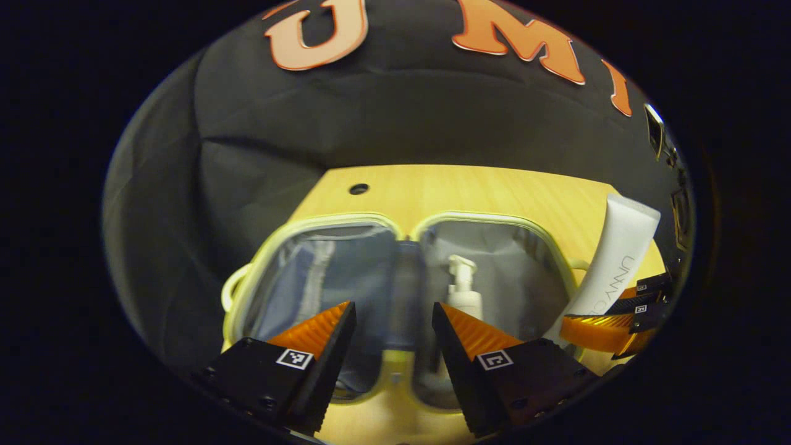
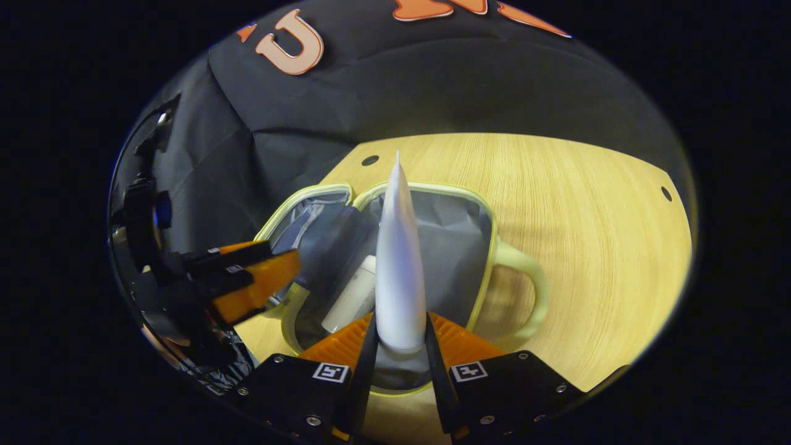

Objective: First open the suitcase, pack the skin care products into it, and then close the suitcase.

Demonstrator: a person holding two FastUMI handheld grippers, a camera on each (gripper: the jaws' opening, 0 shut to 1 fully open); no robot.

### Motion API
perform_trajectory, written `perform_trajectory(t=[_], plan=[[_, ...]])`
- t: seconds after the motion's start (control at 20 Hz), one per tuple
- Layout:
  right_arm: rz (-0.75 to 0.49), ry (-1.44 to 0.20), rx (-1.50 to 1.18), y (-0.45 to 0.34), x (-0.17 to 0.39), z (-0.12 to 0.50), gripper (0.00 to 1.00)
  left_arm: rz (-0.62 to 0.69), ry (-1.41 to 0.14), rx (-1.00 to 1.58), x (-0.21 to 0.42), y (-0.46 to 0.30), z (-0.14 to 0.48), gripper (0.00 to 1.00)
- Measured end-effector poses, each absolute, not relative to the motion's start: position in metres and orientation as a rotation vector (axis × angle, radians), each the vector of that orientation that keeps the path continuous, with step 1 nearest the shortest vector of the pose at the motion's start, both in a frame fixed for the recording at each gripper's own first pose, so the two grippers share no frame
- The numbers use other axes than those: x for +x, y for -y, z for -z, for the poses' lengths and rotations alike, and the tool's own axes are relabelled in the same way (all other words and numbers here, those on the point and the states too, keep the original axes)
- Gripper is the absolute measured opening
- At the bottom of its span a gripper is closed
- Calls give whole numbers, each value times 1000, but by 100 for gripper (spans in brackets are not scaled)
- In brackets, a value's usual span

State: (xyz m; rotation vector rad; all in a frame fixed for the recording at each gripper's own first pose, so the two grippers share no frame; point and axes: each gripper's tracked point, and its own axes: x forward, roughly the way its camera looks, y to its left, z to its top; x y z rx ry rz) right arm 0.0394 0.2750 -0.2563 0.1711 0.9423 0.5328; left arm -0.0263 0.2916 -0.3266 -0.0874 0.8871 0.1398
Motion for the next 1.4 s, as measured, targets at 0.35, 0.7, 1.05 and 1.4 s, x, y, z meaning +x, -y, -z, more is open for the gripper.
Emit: perform_trajectory(t=[0.35, 0.7, 1.05, 1.4], plan=[[-482, -1088, 202, -287, 37, 287, 46, -406, -873, -124, -62, -381, 339, 81], [-405, -1166, 273, -300, 47, 308, 43, -568, -885, -174, -100, -431, 359, 81], [-341, -1186, 308, -296, 47, 302, 47, -633, -901, -197, -109, -464, 375, 81], [-315, -1130, 329, -284, 49, 282, 54, -627, -909, -260, -99, -486, 388, 81]])
